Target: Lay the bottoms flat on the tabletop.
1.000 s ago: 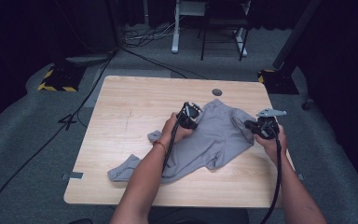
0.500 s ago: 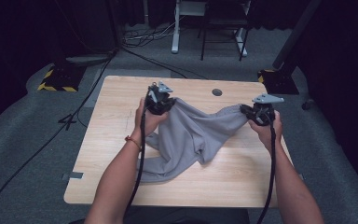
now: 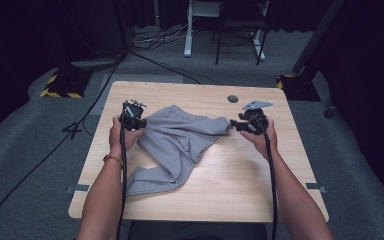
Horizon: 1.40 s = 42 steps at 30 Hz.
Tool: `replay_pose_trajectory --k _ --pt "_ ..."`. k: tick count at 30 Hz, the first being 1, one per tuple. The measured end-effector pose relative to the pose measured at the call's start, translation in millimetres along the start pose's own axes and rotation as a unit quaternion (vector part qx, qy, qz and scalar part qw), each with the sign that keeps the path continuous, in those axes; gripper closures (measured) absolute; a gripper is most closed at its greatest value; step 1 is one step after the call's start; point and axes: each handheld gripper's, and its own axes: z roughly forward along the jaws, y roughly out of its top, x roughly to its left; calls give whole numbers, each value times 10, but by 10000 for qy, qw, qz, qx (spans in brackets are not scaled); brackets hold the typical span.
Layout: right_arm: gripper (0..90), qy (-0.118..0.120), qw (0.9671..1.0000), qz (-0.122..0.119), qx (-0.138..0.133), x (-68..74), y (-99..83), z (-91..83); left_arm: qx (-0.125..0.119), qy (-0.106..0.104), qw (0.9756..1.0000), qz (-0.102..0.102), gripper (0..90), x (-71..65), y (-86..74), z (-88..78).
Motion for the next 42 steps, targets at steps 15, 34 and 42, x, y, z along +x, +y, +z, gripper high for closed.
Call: replay_pose_trajectory --k 15,34,42 --pt "511 1709 9715 -1605 348 1076 -351 27 -120 -2007 9624 1824 341 -1134 -908 -528" --pt "866 1316 9762 -1721 -38 1191 -193 49 -227 -1669 9618 2158 869 -1038 -1121 -665" --pt "869 1118 9807 -1130 -1142 919 151 -845 -1147 -1607 9629 1838 886 -784 -922 -1039"
